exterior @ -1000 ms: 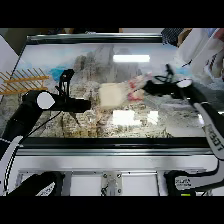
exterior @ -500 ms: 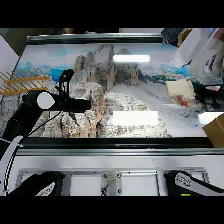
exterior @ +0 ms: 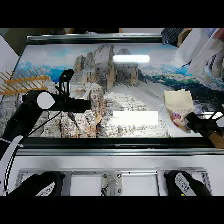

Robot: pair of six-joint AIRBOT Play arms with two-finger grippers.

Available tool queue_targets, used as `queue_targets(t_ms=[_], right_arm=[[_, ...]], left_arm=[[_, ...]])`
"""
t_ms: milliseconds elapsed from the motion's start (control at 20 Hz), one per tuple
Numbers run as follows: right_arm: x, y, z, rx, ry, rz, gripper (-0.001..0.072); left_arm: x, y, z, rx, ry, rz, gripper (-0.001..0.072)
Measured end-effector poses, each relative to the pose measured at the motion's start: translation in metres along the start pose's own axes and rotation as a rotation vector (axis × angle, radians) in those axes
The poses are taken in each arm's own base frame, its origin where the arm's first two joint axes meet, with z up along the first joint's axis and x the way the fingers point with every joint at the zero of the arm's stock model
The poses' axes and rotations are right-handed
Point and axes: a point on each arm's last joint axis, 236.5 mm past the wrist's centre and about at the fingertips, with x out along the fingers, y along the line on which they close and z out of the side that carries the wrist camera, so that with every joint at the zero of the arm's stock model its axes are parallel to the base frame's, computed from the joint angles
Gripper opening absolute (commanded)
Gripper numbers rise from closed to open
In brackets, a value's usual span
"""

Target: Fold the clothes and pants, and hang the long-sleeved shirts on hangers.

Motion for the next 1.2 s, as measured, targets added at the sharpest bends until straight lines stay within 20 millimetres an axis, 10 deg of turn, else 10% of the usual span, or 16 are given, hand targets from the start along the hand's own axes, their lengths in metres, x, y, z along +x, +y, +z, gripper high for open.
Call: queue_targets(t_ms=[100, 350, 550, 800, 1050, 1200], right_arm=[[-0.002, -0.004, -0.014, 0.005, 0.025, -0.007, 0.0625], [-0.034, -0.010, -0.033, -0.050, 0.044, -0.028, 0.0626], [-0.099, -0.001, -0.015, -0.164, -0.141, -0.018, 0.0625], [-0.144, 0.082, -0.045, -0.354, -0.204, 0.297, 0.0620], [-0.148, 0.148, -0.103, -0.594, -0.072, 0.528, 0.0016], [-0.144, 0.164, -0.129, -0.680, 0.007, 0.581, 0.0010]], left_arm=[[0.000, 0.000, 0.000, 0.002, 0.000, 0.000, 0.0009], [0.000, 0.000, 0.000, 0.002, 0.002, 0.001, 0.0009], [0.000, 0.000, -0.001, 0.002, 0.004, 0.001, 0.0009], [0.000, 0.000, 0.000, 0.002, 0.001, 0.001, 0.0009], [0.000, 0.000, 0.001, 0.002, -0.003, 0.000, 0.0009], [0.000, 0.000, 0.001, 0.002, -0.007, 0.000, 0.0009]])
